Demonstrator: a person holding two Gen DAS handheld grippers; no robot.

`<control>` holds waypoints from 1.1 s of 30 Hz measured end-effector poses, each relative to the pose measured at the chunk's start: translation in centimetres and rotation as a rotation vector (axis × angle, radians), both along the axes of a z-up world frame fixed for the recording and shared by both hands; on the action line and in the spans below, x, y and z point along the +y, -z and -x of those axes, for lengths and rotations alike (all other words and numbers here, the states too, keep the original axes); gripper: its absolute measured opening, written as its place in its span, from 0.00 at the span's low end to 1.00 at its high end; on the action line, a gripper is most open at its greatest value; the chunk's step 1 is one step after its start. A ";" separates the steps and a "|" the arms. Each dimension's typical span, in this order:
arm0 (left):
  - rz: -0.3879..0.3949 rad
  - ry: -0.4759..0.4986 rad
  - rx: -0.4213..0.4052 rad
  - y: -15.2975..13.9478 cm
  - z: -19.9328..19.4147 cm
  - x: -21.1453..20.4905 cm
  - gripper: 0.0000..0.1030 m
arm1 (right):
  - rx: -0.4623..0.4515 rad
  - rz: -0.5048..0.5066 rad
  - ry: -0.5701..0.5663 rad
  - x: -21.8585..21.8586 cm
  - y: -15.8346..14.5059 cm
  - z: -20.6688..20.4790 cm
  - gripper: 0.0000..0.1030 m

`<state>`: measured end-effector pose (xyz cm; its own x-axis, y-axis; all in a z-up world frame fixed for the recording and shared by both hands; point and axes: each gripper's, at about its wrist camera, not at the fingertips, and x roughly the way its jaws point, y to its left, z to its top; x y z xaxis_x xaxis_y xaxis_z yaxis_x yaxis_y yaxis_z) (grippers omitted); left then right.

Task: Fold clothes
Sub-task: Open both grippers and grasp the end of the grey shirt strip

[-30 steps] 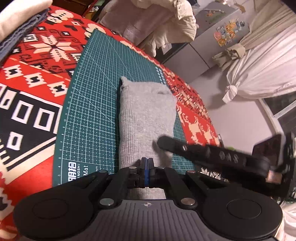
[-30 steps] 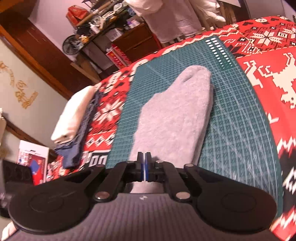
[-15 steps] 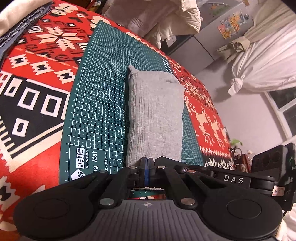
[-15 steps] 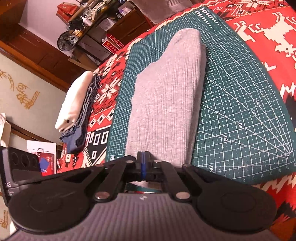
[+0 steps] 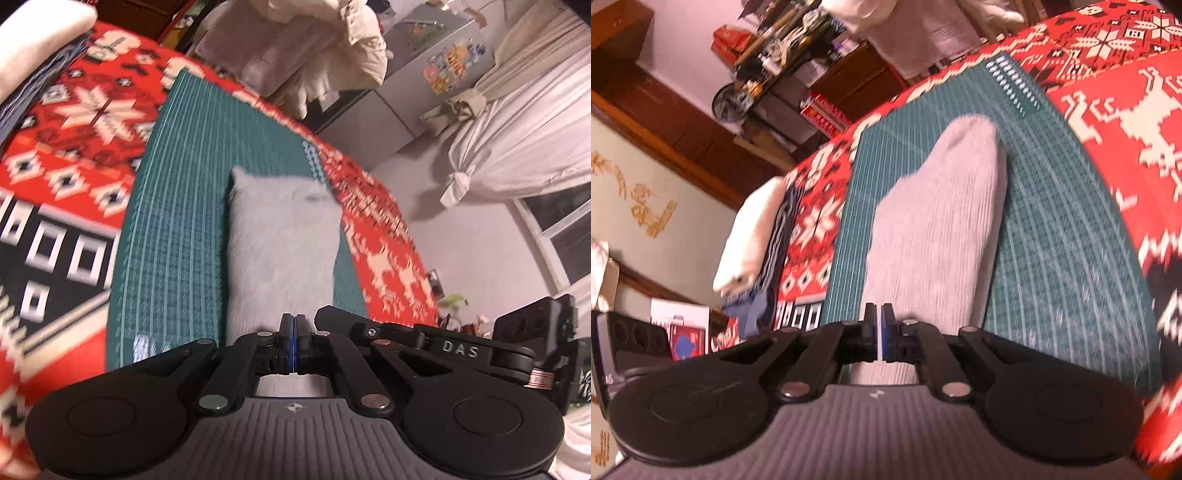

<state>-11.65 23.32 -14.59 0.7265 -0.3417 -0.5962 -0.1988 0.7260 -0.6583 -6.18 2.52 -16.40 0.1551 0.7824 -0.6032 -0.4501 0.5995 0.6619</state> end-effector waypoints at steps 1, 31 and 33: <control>0.002 0.001 0.001 0.0 -0.6 0.1 0.00 | 0.002 -0.005 0.010 0.1 -0.1 -0.7 0.02; -0.346 0.285 -0.055 0.7 -15.3 6.3 0.24 | -0.421 0.286 -0.231 4.4 -4.1 -13.4 0.08; -0.392 0.326 -0.055 1.0 -16.1 5.8 0.24 | -0.459 0.327 -0.278 5.4 -3.9 -14.0 0.08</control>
<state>4.48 29.07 -15.61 0.6534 -0.3142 -0.6887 0.1064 0.9389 -0.3274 7.80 7.94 -12.50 0.2721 0.6172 -0.7382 -0.8131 0.5578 0.1667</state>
